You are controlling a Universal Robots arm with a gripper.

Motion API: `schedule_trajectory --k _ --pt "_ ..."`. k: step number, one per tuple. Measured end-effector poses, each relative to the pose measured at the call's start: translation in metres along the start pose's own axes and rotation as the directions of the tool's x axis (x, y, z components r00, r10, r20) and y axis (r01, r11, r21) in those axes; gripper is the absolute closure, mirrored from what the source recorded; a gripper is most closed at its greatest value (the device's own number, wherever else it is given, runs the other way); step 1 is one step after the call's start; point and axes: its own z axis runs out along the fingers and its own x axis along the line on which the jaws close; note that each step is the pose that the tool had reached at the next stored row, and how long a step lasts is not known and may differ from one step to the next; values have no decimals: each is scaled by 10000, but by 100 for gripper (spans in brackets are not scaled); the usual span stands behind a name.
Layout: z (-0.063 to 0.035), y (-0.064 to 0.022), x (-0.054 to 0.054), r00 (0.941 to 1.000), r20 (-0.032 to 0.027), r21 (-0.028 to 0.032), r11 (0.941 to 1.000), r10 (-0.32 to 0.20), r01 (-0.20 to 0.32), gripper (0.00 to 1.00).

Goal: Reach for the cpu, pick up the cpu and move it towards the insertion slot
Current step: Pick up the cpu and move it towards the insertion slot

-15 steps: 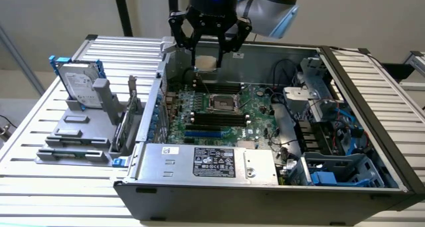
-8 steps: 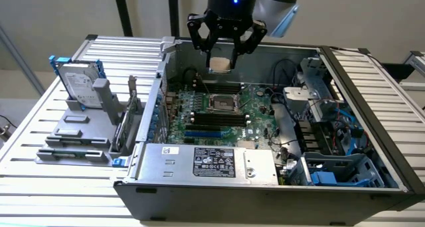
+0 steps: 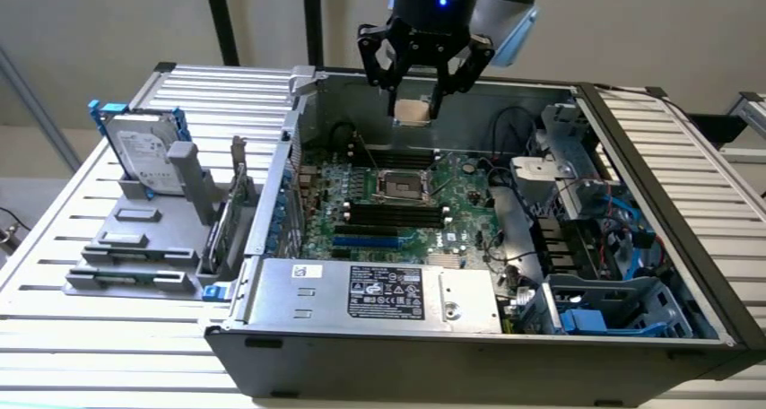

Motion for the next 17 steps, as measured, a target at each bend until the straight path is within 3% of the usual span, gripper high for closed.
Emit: schedule_trajectory --k 4,9,17 --pt "29 89 -100 10000 58 1 10000 -5 5 45" --pt "65 211 -129 9997 244 5 10000 -26 26 45" --pt "122 354 -132 9997 254 65 10000 -26 24 45"
